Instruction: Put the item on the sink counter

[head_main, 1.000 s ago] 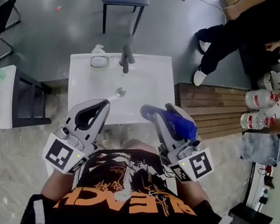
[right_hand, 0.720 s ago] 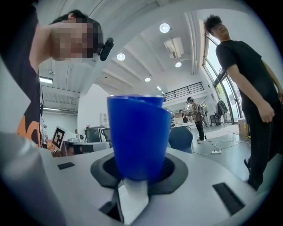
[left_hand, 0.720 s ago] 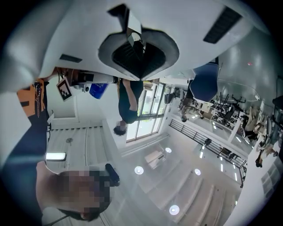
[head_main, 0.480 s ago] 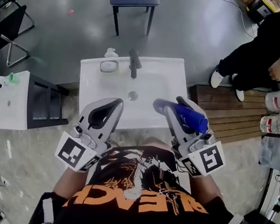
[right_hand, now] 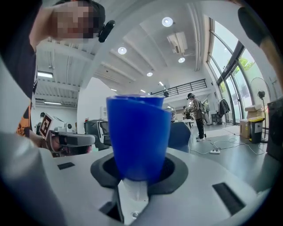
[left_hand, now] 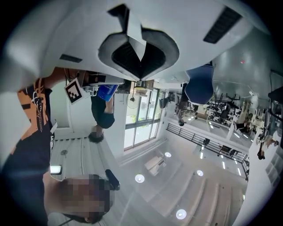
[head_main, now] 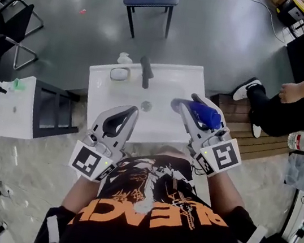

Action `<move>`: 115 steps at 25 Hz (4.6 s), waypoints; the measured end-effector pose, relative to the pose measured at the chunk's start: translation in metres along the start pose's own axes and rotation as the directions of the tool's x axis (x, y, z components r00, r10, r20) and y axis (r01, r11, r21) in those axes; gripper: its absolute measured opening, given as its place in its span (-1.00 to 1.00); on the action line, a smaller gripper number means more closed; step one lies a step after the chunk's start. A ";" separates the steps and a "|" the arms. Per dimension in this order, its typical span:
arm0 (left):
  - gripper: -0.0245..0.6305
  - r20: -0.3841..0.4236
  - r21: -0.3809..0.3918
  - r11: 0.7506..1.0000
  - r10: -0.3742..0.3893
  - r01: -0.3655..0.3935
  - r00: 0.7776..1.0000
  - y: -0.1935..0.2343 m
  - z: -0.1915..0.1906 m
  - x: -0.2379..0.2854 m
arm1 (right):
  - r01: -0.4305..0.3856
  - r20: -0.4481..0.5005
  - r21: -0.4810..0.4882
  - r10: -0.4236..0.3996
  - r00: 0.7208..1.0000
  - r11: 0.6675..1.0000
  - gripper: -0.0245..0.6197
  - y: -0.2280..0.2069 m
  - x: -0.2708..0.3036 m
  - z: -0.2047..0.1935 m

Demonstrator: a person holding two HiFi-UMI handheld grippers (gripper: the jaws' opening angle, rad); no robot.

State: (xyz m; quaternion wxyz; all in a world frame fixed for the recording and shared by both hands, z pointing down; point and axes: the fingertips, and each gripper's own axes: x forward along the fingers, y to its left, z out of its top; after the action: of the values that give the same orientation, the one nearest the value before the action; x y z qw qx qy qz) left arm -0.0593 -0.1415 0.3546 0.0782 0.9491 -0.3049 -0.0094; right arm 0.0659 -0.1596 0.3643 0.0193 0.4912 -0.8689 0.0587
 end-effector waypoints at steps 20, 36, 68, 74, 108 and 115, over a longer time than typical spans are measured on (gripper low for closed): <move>-0.88 -0.046 0.017 0.995 0.096 -0.095 0.994 0.029 -0.047 0.048 | -0.003 -0.219 -0.076 -0.014 0.976 0.997 -0.48 -0.086 0.091 -0.101; -0.88 -0.172 -0.045 0.993 0.101 -0.111 0.980 0.056 -0.123 0.091 | 0.003 -0.315 -0.043 -0.016 0.949 0.999 -0.48 -0.117 0.149 -0.180; -0.88 -0.310 -0.055 0.974 0.192 -0.220 0.931 0.063 -0.169 0.093 | -0.016 -0.452 -0.104 -0.033 0.891 0.994 -0.48 -0.153 0.207 -0.277; -0.88 -0.321 -0.062 0.972 0.197 -0.228 0.927 0.065 -0.177 0.091 | -0.013 -0.445 -0.096 -0.032 0.895 0.995 -0.48 -0.154 0.211 -0.280; -0.88 -0.223 -0.136 0.969 0.174 -0.207 0.959 0.067 -0.156 0.091 | -0.012 -0.269 -0.111 -0.018 0.963 0.994 0.10 -0.146 0.162 -0.200; -0.88 -0.178 -0.134 0.969 0.181 -0.206 0.967 0.070 -0.138 0.080 | -0.021 -0.159 -0.111 0.003 0.987 0.994 0.10 -0.124 0.132 -0.145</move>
State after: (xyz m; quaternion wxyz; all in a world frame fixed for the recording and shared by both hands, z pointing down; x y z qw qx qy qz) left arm -0.0256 -0.2248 0.5037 0.1755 0.9036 -0.3872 0.0537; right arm 0.1009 -0.3176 0.5305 0.1153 0.4778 -0.8695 0.0487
